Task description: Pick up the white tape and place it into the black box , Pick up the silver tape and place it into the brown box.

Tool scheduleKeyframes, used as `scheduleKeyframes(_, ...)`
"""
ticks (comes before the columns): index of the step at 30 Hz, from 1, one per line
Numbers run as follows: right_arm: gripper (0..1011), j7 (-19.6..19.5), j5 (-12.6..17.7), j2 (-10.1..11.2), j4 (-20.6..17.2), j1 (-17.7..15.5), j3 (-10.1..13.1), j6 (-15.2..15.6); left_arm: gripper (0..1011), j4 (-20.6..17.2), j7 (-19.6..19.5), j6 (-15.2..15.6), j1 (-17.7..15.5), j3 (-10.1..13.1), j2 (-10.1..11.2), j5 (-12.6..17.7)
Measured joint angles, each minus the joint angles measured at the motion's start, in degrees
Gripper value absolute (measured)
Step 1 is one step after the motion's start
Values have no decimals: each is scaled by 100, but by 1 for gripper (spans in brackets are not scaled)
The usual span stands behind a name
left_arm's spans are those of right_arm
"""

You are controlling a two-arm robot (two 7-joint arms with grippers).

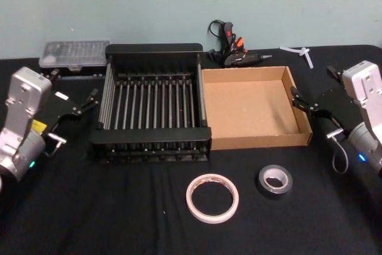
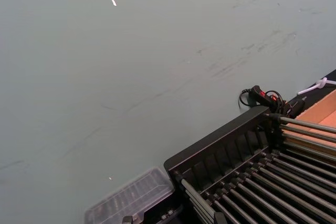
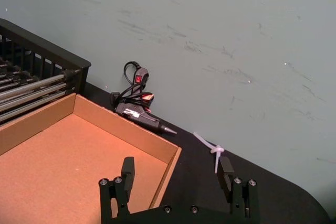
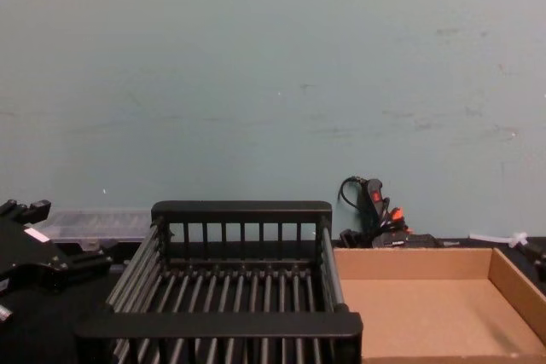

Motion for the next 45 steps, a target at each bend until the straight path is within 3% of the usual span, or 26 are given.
scheduleKeyframes(45,1002,10,-1,-8,0,-4,14,-3,1001,0,0,0,0,0,0,0)
